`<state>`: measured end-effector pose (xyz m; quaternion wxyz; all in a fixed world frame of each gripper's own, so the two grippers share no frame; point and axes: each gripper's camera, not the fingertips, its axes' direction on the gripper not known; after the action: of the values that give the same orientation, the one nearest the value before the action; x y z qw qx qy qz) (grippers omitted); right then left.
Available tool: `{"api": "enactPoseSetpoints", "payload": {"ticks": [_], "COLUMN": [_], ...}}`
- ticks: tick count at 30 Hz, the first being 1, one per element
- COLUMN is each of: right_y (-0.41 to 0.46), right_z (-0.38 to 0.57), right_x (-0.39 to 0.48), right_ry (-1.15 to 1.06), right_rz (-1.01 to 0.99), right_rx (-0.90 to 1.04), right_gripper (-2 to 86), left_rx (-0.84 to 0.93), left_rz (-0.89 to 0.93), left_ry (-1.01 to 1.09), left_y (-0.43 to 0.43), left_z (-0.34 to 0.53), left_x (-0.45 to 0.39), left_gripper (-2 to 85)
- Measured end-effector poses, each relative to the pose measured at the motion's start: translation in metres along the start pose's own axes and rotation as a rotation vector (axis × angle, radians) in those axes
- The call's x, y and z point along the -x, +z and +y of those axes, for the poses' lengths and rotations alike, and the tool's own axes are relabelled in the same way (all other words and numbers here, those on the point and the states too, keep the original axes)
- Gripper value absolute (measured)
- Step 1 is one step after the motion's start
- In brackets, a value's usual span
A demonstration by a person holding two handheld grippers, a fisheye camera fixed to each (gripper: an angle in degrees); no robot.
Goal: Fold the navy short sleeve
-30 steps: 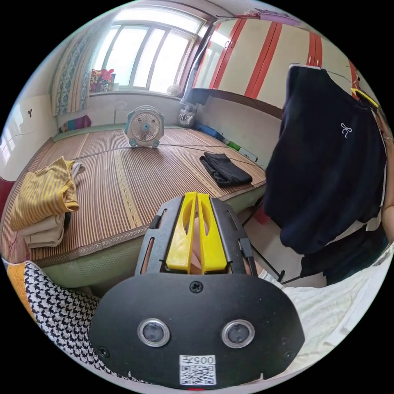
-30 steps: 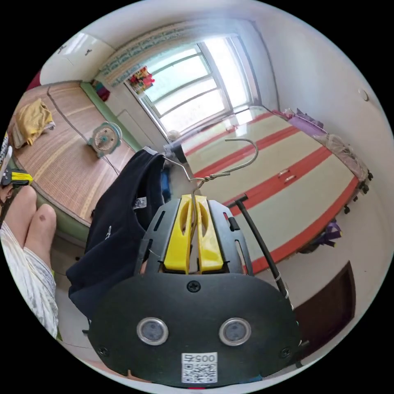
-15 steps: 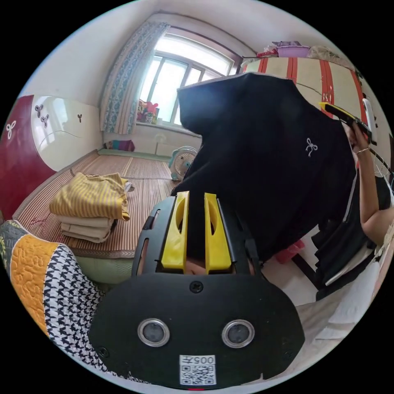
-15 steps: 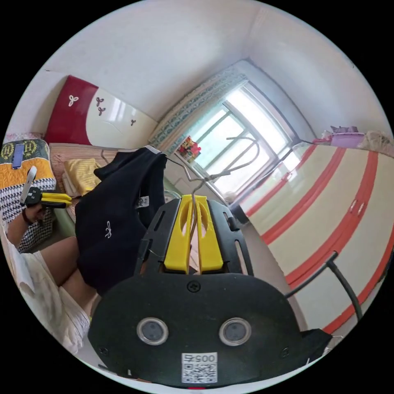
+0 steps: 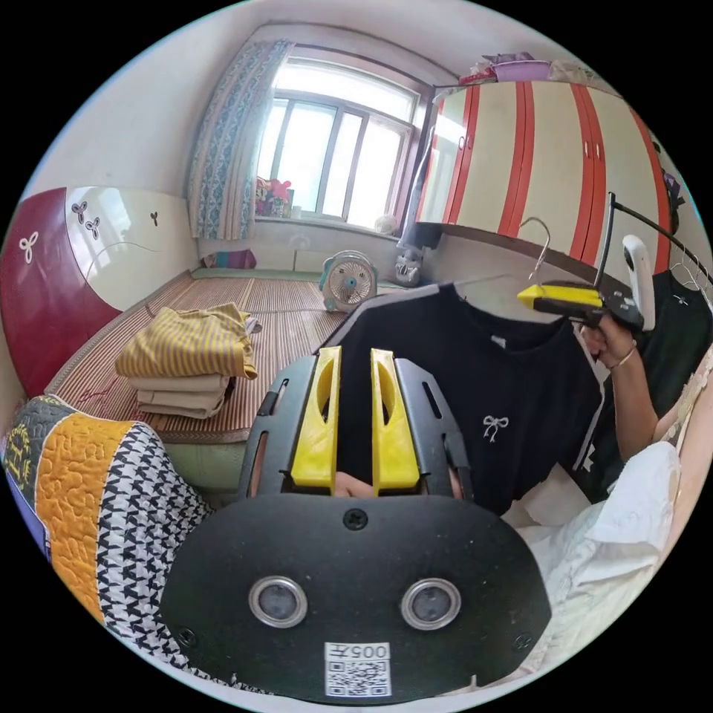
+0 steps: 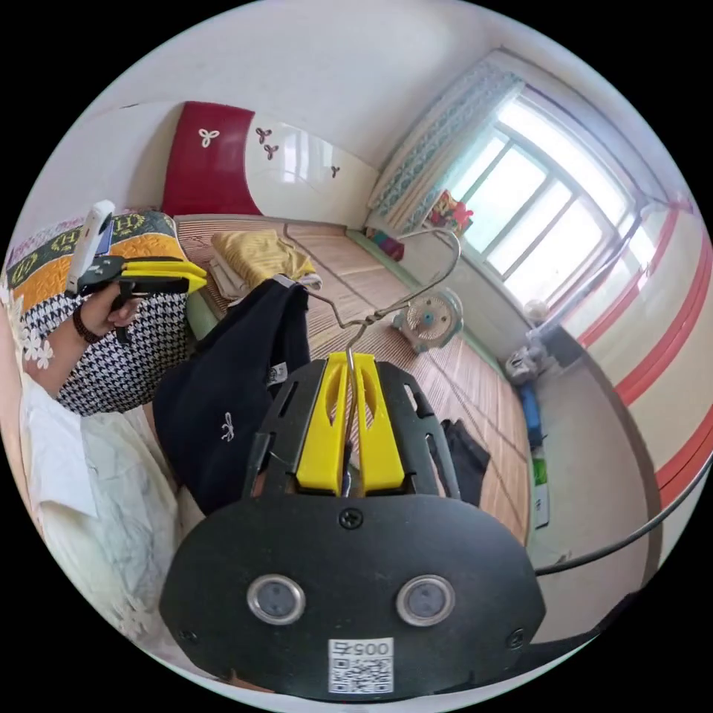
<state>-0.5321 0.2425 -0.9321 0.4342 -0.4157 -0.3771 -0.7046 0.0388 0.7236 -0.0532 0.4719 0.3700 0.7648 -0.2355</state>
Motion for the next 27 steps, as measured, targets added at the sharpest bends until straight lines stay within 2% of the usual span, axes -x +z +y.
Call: {"api": "enactPoseSetpoints", "payload": {"ticks": [5, 9, 13, 20, 27], "right_y": [0.044, 0.075, 0.094, 0.121, 0.121], "right_z": [0.041, 0.068, 0.097, 0.126, 0.139], "right_x": [0.017, 0.041, 0.041, 0.033, 0.015], "right_ry": [0.140, 0.147, 0.214, 0.268, 0.270], "right_rz": [-0.162, -0.121, -0.235, -0.269, -0.264], "right_rx": [0.086, 0.203, 0.239, 0.309, 0.310], "right_gripper": [-1.6, -1.6, -1.5, -1.6, -1.4], "left_rx": [0.044, 0.116, 0.193, 0.277, 0.391], "left_rz": [0.014, 0.066, 0.131, 0.200, 0.113], "left_ry": [0.007, 0.002, 0.026, 0.058, 0.126], "left_y": [0.028, 0.067, 0.100, 0.144, 0.187], "left_z": [0.001, 0.001, 0.010, 0.029, 0.060], "left_x": [-0.011, -0.025, -0.042, -0.071, -0.088], "left_gripper": [7.4, 6.8, 6.8, 6.8, 6.7]}}
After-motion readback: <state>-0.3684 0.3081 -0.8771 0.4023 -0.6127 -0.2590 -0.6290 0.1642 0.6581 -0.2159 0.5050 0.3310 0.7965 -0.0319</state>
